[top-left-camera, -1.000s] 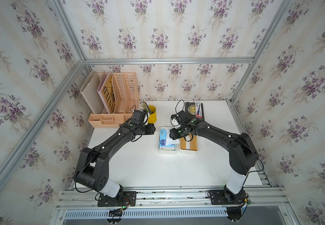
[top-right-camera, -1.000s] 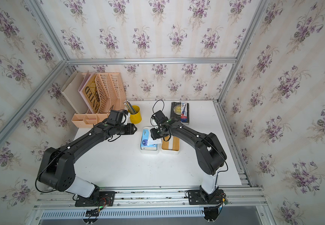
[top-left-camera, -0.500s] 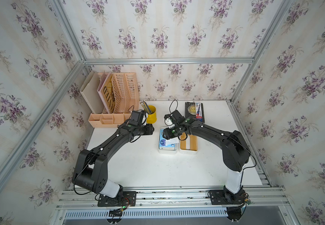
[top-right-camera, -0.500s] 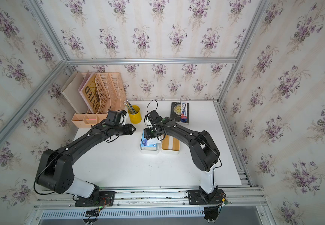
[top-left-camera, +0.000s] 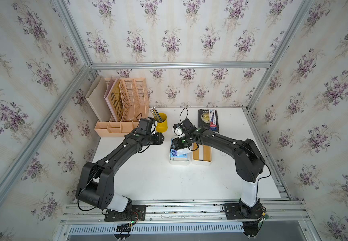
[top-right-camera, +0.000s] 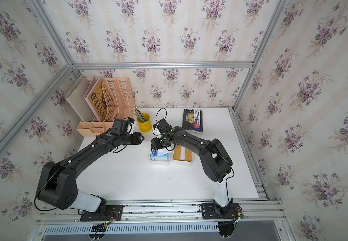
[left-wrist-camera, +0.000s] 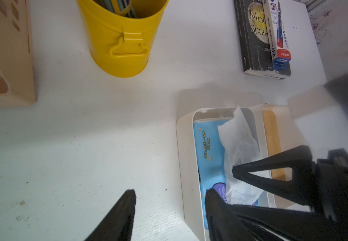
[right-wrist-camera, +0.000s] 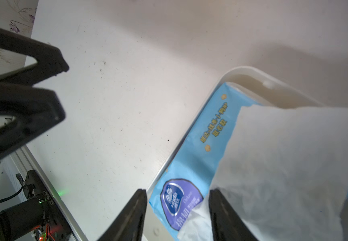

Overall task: Put the tissue paper into the tissue box
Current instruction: Adjust the paper towel in the tissue box.

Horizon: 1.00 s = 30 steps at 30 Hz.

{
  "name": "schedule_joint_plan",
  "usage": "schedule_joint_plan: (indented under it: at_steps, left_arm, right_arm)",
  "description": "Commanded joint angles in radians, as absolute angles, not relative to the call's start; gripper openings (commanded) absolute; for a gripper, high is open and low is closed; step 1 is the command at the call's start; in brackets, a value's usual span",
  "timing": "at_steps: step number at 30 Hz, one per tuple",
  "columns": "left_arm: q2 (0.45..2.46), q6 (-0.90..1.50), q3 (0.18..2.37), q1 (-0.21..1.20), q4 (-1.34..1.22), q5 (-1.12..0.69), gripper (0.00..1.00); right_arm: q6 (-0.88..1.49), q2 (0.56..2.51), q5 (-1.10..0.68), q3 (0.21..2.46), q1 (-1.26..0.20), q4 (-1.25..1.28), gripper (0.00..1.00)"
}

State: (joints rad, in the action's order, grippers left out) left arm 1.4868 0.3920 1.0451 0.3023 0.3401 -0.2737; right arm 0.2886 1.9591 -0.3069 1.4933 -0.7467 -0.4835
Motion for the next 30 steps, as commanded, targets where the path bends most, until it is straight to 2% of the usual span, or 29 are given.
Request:
schedule_joint_plan:
  at_steps: [1,16,24,30]
  left_arm:
    - [1.475,0.378,1.040,0.295,0.341,-0.276,0.58]
    - [1.469,0.380,1.029,0.288,0.334,-0.282,0.58]
    - [1.471,0.379,1.029,0.288,0.333,-0.285,0.58]
    - [1.468,0.379,1.025,0.287,0.328,-0.286,0.58]
  right_arm:
    - [0.296,1.970,-0.323,1.496,-0.749,-0.458,0.54]
    - [0.290,1.954,-0.171,1.438,-0.746,-0.507,0.54]
    - [0.318,1.920,-0.260,1.443,-0.752,-0.464,0.54]
    - [0.308,1.832,-0.225,1.474,-0.754,-0.506,0.57]
